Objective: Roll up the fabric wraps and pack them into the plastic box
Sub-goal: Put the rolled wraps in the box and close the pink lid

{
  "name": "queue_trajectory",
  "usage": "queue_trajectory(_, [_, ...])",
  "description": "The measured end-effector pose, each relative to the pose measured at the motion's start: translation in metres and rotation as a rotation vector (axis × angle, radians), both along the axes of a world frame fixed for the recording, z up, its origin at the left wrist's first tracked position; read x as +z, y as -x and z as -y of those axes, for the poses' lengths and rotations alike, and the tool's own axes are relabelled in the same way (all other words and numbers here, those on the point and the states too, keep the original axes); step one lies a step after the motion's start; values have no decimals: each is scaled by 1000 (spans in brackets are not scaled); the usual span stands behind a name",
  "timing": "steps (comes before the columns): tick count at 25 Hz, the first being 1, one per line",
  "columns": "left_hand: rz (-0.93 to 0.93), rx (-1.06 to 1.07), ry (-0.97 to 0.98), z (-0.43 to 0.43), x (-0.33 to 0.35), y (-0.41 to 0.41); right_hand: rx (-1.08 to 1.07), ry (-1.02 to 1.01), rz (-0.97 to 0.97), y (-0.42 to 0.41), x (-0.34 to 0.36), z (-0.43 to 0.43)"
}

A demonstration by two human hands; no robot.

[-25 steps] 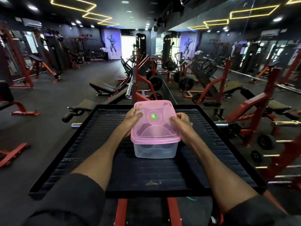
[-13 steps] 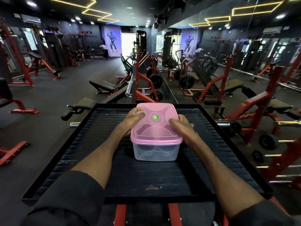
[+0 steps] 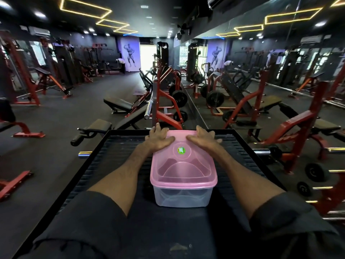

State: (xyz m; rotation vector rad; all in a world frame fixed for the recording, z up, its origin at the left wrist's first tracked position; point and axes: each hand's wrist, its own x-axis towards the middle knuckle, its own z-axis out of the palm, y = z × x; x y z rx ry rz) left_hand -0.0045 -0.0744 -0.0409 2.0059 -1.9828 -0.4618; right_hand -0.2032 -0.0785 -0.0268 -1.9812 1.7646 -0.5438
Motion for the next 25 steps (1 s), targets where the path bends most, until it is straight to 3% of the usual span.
queue_trajectory(4, [-35, -27, -21, 8, -6, 2, 95, 66, -314, -6, -8, 17])
queue_trajectory(7, [69, -48, -63, 11, -2, 6, 105, 47, -431, -8, -11, 30])
queue_trajectory(11, [178, -48, -72, 15, -5, 8, 113, 52, -422, -10, -16, 36])
queue_trajectory(18, [154, -46, -39, 12, -10, 9, 157, 11, -260, 1, -20, 40])
queue_trajectory(25, [221, -44, 92, -3, -5, 16, 126, 68, -424, -4, -15, 27])
